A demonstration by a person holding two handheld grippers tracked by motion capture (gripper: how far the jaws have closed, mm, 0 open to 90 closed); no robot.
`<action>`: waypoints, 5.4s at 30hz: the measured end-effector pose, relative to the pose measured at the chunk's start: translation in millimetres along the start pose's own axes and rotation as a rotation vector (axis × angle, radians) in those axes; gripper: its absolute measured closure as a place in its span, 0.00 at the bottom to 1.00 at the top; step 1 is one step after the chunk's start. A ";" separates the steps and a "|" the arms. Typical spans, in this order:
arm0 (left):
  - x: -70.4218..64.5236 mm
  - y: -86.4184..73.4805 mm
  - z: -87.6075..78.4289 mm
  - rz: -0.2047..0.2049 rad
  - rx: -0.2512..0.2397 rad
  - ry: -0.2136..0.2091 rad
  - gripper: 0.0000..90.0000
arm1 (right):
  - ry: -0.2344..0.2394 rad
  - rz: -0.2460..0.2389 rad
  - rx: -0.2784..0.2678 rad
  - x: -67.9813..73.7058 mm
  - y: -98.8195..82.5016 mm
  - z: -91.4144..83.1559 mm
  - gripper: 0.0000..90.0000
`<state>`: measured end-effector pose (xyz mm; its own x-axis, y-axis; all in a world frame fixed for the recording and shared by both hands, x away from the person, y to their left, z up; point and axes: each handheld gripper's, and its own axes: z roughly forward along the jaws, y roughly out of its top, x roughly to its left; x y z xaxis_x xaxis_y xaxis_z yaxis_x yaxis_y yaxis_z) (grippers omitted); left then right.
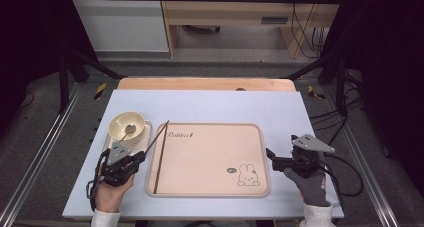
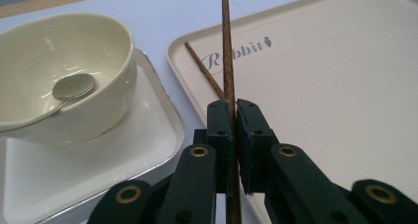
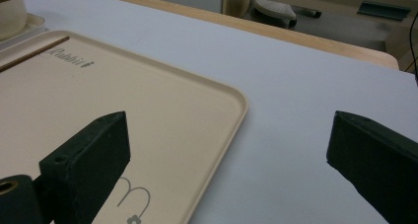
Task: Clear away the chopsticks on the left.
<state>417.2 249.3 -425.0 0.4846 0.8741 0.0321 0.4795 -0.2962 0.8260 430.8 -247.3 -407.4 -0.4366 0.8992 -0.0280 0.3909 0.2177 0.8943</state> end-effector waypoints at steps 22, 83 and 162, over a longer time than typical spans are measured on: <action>-30.8 18.7 -1.6 -0.101 -0.084 0.027 0.94 | 0.004 0.004 0.001 1.8 -0.2 2.3 0.04; -67.1 -5.2 71.1 -0.357 -0.077 0.220 0.94 | 0.014 0.002 0.006 1.4 -0.6 4.8 0.04; -54.6 -14.8 73.9 -0.270 0.057 0.166 1.00 | 0.004 -0.008 0.000 0.6 -0.2 2.1 0.04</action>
<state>437.7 177.6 -480.6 0.2108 0.9735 -0.0890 0.6169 -0.0618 0.7846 432.1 -246.0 -408.5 -0.4424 0.8962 -0.0332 0.3873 0.2243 0.8943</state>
